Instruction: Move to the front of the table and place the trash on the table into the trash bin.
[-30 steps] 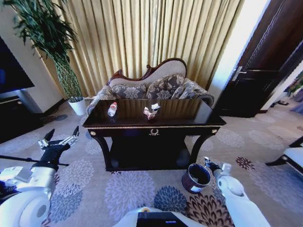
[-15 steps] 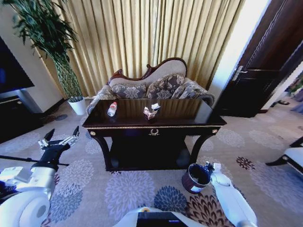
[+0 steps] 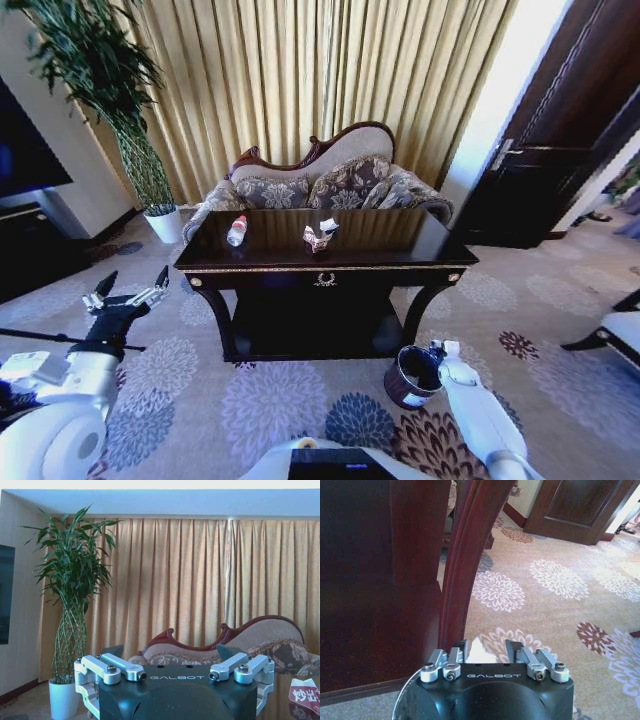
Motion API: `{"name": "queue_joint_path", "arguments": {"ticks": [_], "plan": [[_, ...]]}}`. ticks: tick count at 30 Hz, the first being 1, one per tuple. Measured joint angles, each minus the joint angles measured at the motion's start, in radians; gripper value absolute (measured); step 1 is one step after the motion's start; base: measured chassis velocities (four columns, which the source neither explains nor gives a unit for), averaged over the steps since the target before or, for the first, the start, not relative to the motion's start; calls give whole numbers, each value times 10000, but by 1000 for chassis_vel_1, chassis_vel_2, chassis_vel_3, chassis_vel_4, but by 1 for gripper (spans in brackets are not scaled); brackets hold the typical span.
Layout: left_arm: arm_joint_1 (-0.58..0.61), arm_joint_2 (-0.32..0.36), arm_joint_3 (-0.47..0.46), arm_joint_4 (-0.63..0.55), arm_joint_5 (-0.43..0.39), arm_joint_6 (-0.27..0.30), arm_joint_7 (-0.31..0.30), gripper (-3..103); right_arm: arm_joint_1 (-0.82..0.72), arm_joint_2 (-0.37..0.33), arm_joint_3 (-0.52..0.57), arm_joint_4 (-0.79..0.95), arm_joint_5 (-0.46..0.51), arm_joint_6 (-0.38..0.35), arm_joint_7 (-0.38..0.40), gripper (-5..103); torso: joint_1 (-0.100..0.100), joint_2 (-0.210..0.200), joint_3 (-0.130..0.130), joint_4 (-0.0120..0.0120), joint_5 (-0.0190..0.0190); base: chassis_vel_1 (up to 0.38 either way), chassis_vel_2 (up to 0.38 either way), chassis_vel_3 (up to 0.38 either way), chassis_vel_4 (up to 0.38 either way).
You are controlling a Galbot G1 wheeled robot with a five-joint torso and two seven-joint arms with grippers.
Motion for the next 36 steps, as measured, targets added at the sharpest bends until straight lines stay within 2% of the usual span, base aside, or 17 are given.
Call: {"name": "queue_joint_path", "arguments": {"ticks": [1,4,7,9,10,12,14,16,29,36], "plan": [[1,-7,1,8,0,-13,4,100,-18,-18,1,27,4,-5,0,52,0,0,0,-1,1,0,0,0,0],[4,-11,1,18,0,-26,10,100,-37,-38,7,64,13,-7,0,57,0,0,0,-1,1,0,0,0,0],[6,3,0,41,0,-43,16,100,-81,-59,19,125,29,-14,0,74,0,0,0,-1,2,0,0,0,0],[6,14,-4,43,0,-45,17,100,-99,-62,26,159,40,-35,0,74,0,0,0,0,1,0,0,0,0],[5,20,-9,44,0,-46,18,100,-139,-62,40,240,107,-136,0,84,0,0,0,0,1,0,0,0,0],[5,23,-13,44,-1,-47,19,100,-173,-62,52,303,180,-222,0,84,0,0,0,0,1,0,0,0,0],[10,24,-19,37,-3,-47,20,100,-236,-60,73,390,243,-335,0,95,0,0,0,0,1,0,0,0,0],[15,21,-21,23,-5,-47,21,100,-279,-55,114,452,245,-462,-1,100,0,0,0,0,2,0,0,0,0],[17,24,-41,14,-14,-48,21,100,-348,-174,273,528,347,-621,-35,100,0,0,-1,-1,1,0,0,0,0],[-6,52,-49,17,-27,-48,18,100,-757,-280,402,1100,1127,-743,-328,100,0,-1,1,-1,6,0,0,0,0]]}}
